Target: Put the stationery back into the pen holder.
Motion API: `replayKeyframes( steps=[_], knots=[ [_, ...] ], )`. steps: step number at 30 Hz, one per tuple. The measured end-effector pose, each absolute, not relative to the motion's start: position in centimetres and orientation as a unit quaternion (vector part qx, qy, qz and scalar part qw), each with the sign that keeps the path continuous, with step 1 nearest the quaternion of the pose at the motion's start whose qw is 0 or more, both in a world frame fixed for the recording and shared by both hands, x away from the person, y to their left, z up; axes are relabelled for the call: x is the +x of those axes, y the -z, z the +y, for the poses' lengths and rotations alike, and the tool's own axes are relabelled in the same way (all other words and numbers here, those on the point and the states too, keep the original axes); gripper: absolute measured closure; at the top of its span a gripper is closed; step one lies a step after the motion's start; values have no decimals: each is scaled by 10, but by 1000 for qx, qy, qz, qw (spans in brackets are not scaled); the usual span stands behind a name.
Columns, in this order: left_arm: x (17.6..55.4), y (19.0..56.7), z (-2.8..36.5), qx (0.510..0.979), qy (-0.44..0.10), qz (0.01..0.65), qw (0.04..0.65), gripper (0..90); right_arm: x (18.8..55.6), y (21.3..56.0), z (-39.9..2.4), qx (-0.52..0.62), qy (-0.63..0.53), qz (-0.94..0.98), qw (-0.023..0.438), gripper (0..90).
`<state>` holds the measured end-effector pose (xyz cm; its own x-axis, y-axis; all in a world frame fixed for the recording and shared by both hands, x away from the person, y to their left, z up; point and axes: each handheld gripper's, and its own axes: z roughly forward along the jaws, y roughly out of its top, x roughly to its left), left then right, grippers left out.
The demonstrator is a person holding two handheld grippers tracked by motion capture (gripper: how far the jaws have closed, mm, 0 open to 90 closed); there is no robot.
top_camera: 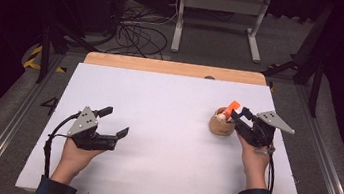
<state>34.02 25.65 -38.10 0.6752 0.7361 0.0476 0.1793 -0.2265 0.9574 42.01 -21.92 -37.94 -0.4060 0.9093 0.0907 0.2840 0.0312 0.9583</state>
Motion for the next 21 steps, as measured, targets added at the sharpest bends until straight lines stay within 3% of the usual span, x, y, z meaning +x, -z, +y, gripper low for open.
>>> replayKeyframes(
  steps=[13, 21],
  knots=[
    [341, 381, 258, 735, -253, 313, 546, 133, 428, 386, -219, 465, -526, 651, 289, 390],
    [341, 381, 258, 735, -254, 311, 546, 133, 424, 382, -223, 451, -551, 646, 274, 209]
  ],
)
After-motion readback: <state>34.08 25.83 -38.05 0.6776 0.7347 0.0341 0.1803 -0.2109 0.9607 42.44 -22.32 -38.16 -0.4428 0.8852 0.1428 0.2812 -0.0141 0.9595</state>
